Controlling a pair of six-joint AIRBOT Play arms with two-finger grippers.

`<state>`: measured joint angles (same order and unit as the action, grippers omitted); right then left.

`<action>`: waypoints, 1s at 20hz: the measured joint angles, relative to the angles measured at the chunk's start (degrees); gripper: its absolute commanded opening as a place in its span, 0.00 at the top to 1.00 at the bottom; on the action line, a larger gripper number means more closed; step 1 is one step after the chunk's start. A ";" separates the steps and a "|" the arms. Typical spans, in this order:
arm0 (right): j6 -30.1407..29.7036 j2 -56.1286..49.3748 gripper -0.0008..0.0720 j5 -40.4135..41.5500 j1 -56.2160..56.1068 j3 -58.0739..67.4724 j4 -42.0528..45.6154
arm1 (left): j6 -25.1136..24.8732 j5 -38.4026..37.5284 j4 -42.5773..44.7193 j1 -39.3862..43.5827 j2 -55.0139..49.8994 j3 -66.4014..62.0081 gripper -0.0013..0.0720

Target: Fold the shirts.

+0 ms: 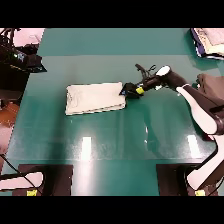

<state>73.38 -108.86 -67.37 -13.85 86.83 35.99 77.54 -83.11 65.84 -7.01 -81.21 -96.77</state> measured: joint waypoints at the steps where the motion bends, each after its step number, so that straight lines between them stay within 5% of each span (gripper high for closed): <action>1: 0.02 -1.55 0.13 -0.17 -0.98 1.60 -1.03 | 0.00 -0.09 -0.09 0.02 0.00 0.13 0.95; 3: 0.02 -4.74 0.39 -0.11 -3.21 5.16 -2.29 | 0.00 -0.31 -0.15 0.00 0.00 0.26 0.95; 5: 0.02 -7.06 0.90 0.37 -5.29 8.20 -2.38 | 0.00 -0.42 -0.31 0.00 0.00 0.35 0.95; 6: -0.04 -7.85 0.96 0.59 -6.14 9.46 -2.49 | 0.00 -0.46 -0.33 0.00 0.00 0.35 0.95; 12: -3.30 -8.11 0.97 -1.09 -6.47 16.81 -3.34 | -0.37 -0.81 -0.35 0.00 0.00 0.39 0.95; 20: 2.49 6.08 0.97 -7.43 12.20 18.93 14.36 | -1.14 -1.36 -0.52 0.50 0.00 0.42 0.95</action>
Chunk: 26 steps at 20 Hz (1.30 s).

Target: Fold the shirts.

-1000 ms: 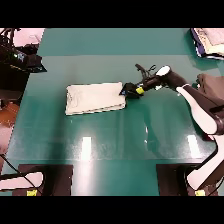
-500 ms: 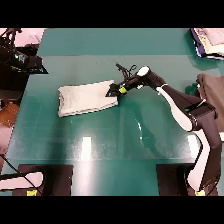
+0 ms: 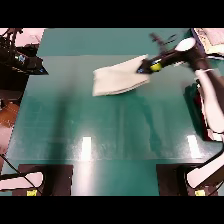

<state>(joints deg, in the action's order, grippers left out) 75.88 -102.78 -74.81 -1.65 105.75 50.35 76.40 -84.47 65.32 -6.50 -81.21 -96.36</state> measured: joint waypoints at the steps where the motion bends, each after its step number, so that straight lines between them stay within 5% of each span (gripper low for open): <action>1: 0.72 1.70 0.97 -0.48 3.72 0.07 1.79 | 0.00 0.00 -0.04 0.52 0.00 0.00 0.95; 11: 5.38 7.72 0.97 1.03 34.60 0.17 5.88 | 0.22 2.73 -0.22 11.80 0.00 0.00 0.95; 26: 3.74 14.01 0.97 8.20 40.81 6.60 -0.94 | 4.20 3.87 -0.20 14.84 0.00 0.00 0.95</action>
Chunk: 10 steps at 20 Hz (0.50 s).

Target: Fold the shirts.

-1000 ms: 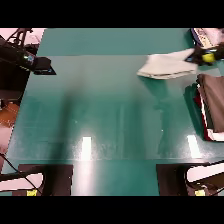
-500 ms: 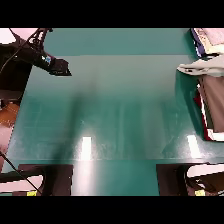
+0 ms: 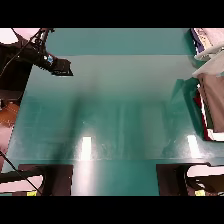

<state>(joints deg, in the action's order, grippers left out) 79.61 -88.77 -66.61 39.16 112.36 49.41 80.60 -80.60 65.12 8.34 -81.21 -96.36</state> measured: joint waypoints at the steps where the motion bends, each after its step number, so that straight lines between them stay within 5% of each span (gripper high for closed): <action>1: 0.00 1.53 0.97 0.02 0.44 -1.36 0.44 | 0.09 0.00 0.00 0.00 0.00 0.00 0.95; 10: 0.00 15.56 0.96 -4.35 6.38 -16.00 1.66 | 0.11 -0.44 0.02 0.00 0.00 0.00 0.95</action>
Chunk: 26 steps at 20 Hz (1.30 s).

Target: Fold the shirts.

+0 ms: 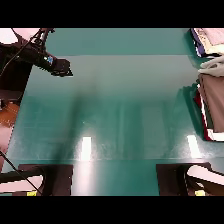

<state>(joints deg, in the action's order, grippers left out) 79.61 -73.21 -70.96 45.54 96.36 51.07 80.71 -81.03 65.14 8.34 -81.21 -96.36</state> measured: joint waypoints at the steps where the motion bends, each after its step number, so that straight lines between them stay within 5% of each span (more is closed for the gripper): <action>1: 0.00 1.73 0.96 -0.81 1.01 -2.08 0.00 | 0.00 -0.02 0.00 0.00 0.00 0.00 0.95; 9: 0.00 14.27 0.95 -4.15 10.45 -20.46 1.11 | -1.03 -0.35 0.00 0.00 0.00 0.00 0.95; 10: 0.02 15.52 0.77 -4.79 11.43 -22.60 2.14 | -1.31 -0.44 0.00 0.00 0.00 0.00 0.95; 11: 0.00 16.81 0.47 -5.44 12.37 -24.87 3.87 | -1.62 -0.44 -0.02 0.00 0.00 0.00 0.95; 12: 0.00 17.94 0.35 -6.27 13.11 -26.88 6.01 | -1.99 -0.48 -0.02 0.00 0.00 0.00 0.95; 19: 1.55 25.46 0.35 -10.29 14.97 -36.72 23.47 | -3.28 -0.48 -0.02 0.00 0.00 0.00 0.95; 26: 3.87 30.84 0.35 -9.94 7.63 -33.16 20.57 | -3.69 -0.24 -0.04 0.02 0.00 0.00 0.95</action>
<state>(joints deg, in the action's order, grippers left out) 83.48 -42.37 -80.90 53.17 63.20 71.64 77.01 -81.28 65.10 8.36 -81.21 -96.36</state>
